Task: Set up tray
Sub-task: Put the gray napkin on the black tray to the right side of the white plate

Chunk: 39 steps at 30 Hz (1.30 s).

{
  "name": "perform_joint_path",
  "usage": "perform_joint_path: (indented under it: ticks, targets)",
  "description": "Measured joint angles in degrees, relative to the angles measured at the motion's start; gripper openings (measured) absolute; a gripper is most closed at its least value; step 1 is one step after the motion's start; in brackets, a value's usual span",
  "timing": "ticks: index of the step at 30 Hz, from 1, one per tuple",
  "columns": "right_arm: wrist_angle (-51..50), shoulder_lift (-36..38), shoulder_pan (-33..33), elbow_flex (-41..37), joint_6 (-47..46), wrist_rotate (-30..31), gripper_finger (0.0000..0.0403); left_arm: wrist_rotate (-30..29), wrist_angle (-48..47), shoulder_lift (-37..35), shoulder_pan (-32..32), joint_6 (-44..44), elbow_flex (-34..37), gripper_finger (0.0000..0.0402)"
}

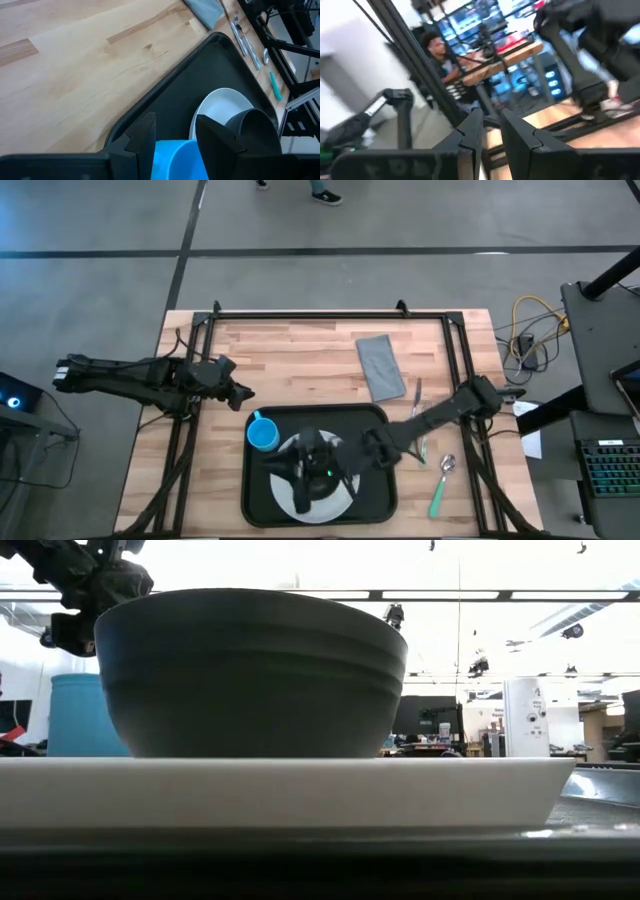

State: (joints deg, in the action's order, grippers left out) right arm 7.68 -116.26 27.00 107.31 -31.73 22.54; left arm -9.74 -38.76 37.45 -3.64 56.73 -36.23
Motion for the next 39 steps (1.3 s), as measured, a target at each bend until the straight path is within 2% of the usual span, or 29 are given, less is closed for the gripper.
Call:
perform_joint_path:
  ticks: [4, 7, 9, 14, 19, 22, 31, 35, 39]
  targets:
    - [9.2, 4.3, -1.2, -12.8, -1.8, -2.8, 0.0059, 0.3, 0.0, 0.0, -0.2, 0.0, 0.0, 0.012]
    - [10.3, 12.5, -3.0, -22.5, -3.1, -1.7, 0.0059, 0.7, 0.0, 0.0, -0.2, -0.1, 0.0, 0.012]
    - [5.9, 19.3, -4.9, -29.0, -7.1, 2.6, 0.0059, 0.7, 0.0, 0.0, -0.2, -0.1, 0.0, 0.012]
    - [-13.8, 33.6, -8.2, -43.0, -24.3, 12.7, 0.0059, 0.7, 0.0, 0.3, -0.2, -0.2, 0.0, 0.012]
    - [-13.9, 43.7, -9.3, -51.6, -26.6, 15.3, 0.0059, 0.7, 0.2, 1.6, -0.2, -0.2, 0.0, 0.012]
    - [-12.7, 46.2, -9.4, -54.8, -25.6, 15.4, 0.0059, 0.7, 1.0, 2.8, -0.2, -0.4, 0.0, 0.012]
    - [-10.8, 46.6, -11.8, -56.3, -18.9, 25.6, 0.0059, 0.7, 9.6, 7.9, -0.2, -4.2, 0.0, 0.012]
    - [-23.6, 46.5, -16.7, -54.6, -25.3, 22.5, 0.0063, 0.6, 14.1, 9.7, -0.1, -5.3, 0.0, 0.012]
    - [-40.5, 46.1, -21.1, -52.9, -34.2, 17.1, 0.0096, 0.7, 19.4, 10.3, 0.1, -5.9, 0.0, 0.012]
